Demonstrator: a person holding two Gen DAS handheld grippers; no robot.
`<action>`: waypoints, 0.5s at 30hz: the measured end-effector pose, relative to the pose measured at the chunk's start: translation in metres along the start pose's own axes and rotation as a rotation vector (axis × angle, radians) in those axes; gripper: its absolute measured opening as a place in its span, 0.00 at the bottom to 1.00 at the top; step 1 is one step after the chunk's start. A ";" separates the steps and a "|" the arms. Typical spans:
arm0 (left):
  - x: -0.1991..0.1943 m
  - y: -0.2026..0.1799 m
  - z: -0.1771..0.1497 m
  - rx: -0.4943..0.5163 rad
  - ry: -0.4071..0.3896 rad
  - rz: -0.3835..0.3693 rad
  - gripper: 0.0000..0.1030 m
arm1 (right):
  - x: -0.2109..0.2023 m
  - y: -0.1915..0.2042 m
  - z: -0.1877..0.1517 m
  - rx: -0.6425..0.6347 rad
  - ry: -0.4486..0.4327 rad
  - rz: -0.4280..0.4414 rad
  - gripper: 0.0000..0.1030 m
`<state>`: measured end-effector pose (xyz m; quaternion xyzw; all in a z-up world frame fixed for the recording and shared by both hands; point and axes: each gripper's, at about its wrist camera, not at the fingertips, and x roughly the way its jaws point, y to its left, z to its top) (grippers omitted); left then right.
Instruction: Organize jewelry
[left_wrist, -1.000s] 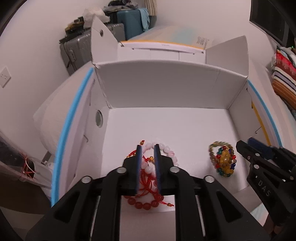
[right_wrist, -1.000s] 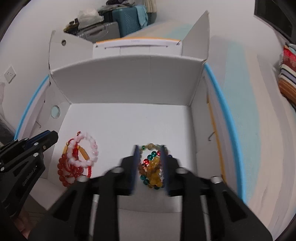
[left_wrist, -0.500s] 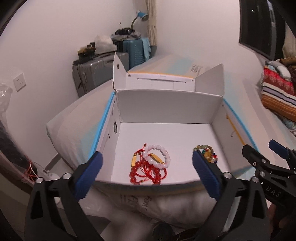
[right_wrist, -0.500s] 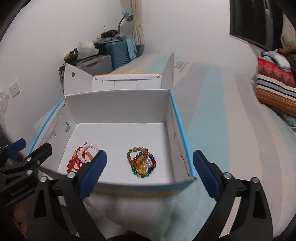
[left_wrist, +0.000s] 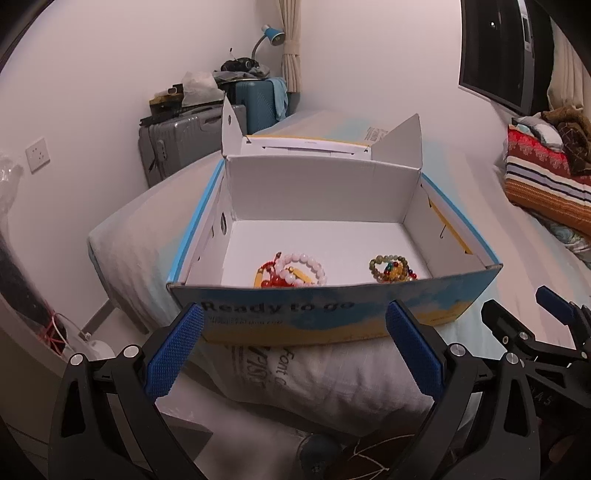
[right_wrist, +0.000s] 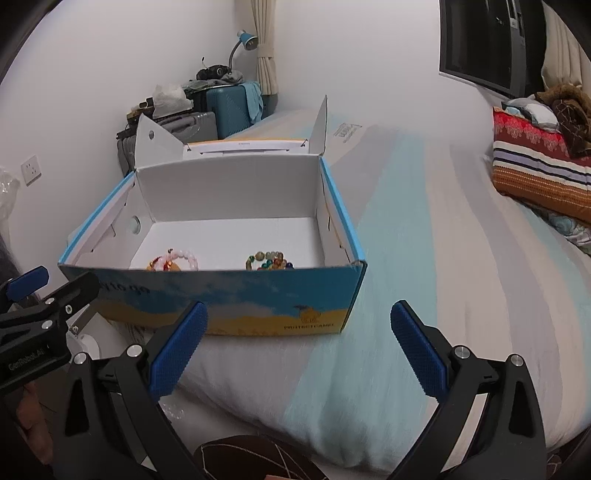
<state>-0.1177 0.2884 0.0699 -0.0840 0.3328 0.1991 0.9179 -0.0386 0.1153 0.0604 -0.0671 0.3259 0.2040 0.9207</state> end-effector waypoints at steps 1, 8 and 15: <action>0.001 0.000 -0.002 0.002 0.003 0.002 0.94 | 0.001 0.000 -0.001 0.001 0.002 0.000 0.93; 0.003 0.002 -0.008 0.011 -0.005 0.018 0.94 | 0.002 -0.001 -0.002 0.005 0.008 0.001 0.93; 0.004 -0.004 -0.006 0.038 -0.006 0.030 0.94 | 0.004 -0.002 -0.001 0.006 0.012 -0.005 0.93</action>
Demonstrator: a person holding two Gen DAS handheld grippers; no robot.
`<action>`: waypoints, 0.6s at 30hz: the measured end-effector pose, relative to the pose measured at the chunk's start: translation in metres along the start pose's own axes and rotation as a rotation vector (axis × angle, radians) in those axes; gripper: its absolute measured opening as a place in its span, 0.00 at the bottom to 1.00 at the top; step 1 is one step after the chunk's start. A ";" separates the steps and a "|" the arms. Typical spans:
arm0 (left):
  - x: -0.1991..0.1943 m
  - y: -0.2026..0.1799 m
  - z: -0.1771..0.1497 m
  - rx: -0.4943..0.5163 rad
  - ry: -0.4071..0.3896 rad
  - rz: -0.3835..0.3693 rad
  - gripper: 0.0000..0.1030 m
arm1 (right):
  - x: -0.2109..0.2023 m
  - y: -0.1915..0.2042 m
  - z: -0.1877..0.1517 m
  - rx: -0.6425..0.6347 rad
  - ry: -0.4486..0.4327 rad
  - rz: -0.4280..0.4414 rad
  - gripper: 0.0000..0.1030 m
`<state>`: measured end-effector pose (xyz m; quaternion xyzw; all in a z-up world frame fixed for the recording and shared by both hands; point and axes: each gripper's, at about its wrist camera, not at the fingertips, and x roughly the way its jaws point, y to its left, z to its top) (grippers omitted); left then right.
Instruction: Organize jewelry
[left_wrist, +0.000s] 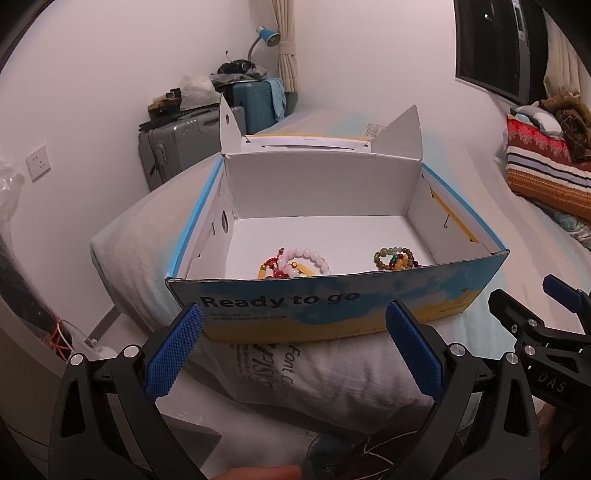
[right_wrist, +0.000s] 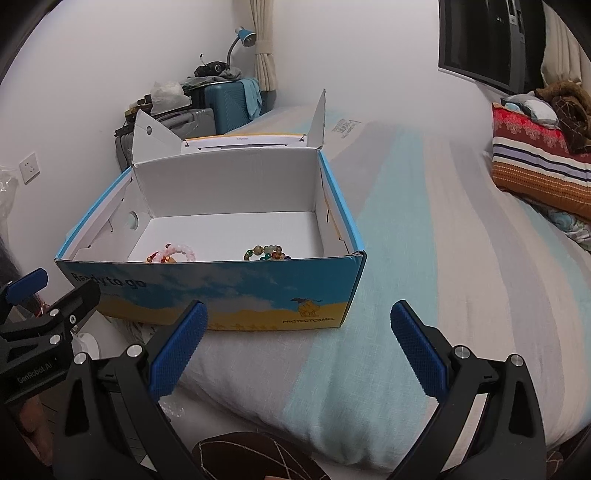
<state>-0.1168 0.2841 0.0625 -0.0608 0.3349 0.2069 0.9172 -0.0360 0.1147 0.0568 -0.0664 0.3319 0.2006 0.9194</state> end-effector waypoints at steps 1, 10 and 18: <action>0.001 0.000 0.000 -0.002 0.002 0.004 0.94 | 0.000 0.000 0.000 0.000 0.001 0.000 0.93; 0.006 -0.002 -0.002 -0.005 0.023 -0.002 0.94 | 0.001 -0.001 0.000 0.000 0.003 0.002 0.93; 0.006 0.000 0.000 -0.020 0.023 -0.001 0.94 | 0.003 -0.002 0.000 0.003 0.008 0.002 0.93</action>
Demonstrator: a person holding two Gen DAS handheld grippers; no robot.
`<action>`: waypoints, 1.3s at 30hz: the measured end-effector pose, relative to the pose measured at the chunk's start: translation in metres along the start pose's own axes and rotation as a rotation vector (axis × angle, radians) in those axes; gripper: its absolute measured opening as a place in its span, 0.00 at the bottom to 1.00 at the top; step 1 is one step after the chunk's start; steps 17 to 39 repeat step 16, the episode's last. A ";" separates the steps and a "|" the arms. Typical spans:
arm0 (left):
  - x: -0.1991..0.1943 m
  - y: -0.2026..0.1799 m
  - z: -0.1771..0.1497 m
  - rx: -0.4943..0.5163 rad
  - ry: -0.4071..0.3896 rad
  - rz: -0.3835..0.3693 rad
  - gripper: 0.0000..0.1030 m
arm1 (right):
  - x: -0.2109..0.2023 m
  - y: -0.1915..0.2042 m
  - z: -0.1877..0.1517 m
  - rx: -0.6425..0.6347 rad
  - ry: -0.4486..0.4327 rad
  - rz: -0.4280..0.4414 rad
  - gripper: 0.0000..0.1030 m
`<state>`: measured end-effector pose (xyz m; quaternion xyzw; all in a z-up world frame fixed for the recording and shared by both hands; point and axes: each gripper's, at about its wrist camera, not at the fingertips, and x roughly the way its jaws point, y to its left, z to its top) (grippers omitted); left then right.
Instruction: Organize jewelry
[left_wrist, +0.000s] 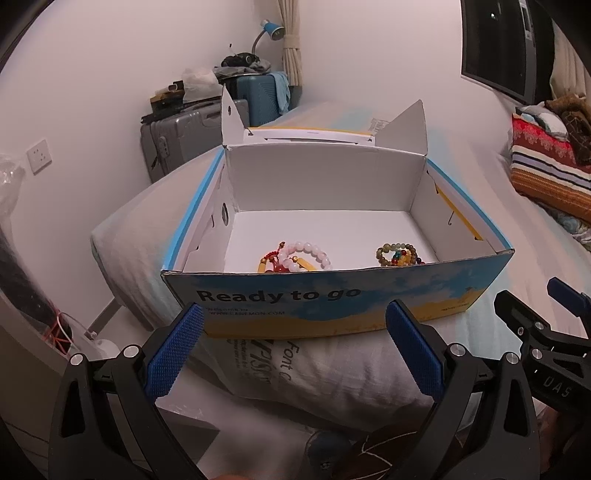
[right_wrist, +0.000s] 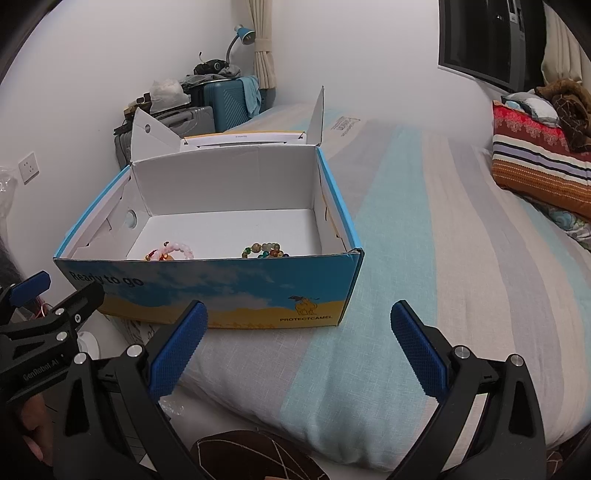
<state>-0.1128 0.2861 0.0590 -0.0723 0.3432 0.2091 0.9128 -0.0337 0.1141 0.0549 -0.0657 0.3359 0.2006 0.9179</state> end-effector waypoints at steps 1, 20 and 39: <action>0.000 0.001 0.000 -0.002 0.000 0.000 0.94 | 0.000 0.000 0.000 0.001 0.001 0.001 0.93; -0.002 -0.001 -0.002 -0.012 0.017 -0.018 0.94 | 0.000 0.001 -0.001 0.005 0.001 0.001 0.93; -0.002 -0.001 -0.002 -0.012 0.017 -0.018 0.94 | 0.000 0.001 -0.001 0.005 0.001 0.001 0.93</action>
